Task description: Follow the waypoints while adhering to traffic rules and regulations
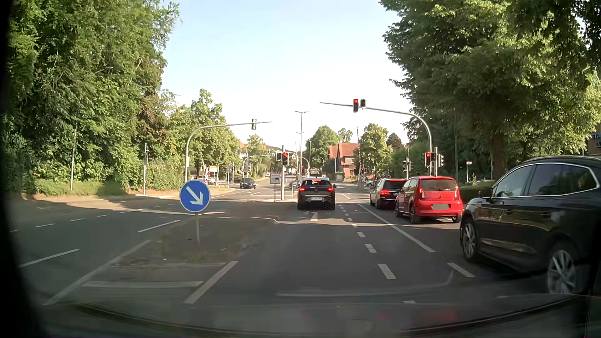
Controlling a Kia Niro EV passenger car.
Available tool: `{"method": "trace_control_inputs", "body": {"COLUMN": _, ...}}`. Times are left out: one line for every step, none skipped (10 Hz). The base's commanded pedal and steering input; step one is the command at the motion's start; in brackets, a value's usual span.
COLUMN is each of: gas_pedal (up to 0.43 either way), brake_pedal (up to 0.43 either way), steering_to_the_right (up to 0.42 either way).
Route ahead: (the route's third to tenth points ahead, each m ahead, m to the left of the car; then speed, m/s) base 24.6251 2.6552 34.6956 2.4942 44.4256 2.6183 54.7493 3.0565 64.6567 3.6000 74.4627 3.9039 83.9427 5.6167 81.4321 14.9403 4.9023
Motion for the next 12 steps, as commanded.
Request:
{"method": "trace_control_inputs", "body": {"gas_pedal": 0.000, "brake_pedal": 0.006, "steering_to_the_right": 0.012}}
{"method": "trace_control_inputs", "body": {"gas_pedal": 0.000, "brake_pedal": 0.006, "steering_to_the_right": 0.013}}
{"method": "trace_control_inputs", "body": {"gas_pedal": 0.000, "brake_pedal": 0.006, "steering_to_the_right": 0.012}}
{"method": "trace_control_inputs", "body": {"gas_pedal": 0.000, "brake_pedal": 0.006, "steering_to_the_right": 0.012}}
{"method": "trace_control_inputs", "body": {"gas_pedal": 0.000, "brake_pedal": 0.006, "steering_to_the_right": 0.009}}
{"method": "trace_control_inputs", "body": {"gas_pedal": 0.000, "brake_pedal": 0.006, "steering_to_the_right": 0.005}}
{"method": "trace_control_inputs", "body": {"gas_pedal": 0.000, "brake_pedal": 0.006, "steering_to_the_right": 0.000}}
{"method": "trace_control_inputs", "body": {"gas_pedal": 0.000, "brake_pedal": 0.006, "steering_to_the_right": 0.000}}
{"method": "trace_control_inputs", "body": {"gas_pedal": 0.000, "brake_pedal": 0.006, "steering_to_the_right": 0.000}}
{"method": "trace_control_inputs", "body": {"gas_pedal": 0.000, "brake_pedal": 0.006, "steering_to_the_right": -0.001}}
{"method": "trace_control_inputs", "body": {"gas_pedal": 0.000, "brake_pedal": 0.006, "steering_to_the_right": -0.001}}
{"method": "trace_control_inputs", "body": {"gas_pedal": 0.000, "brake_pedal": 0.006, "steering_to_the_right": -0.001}}
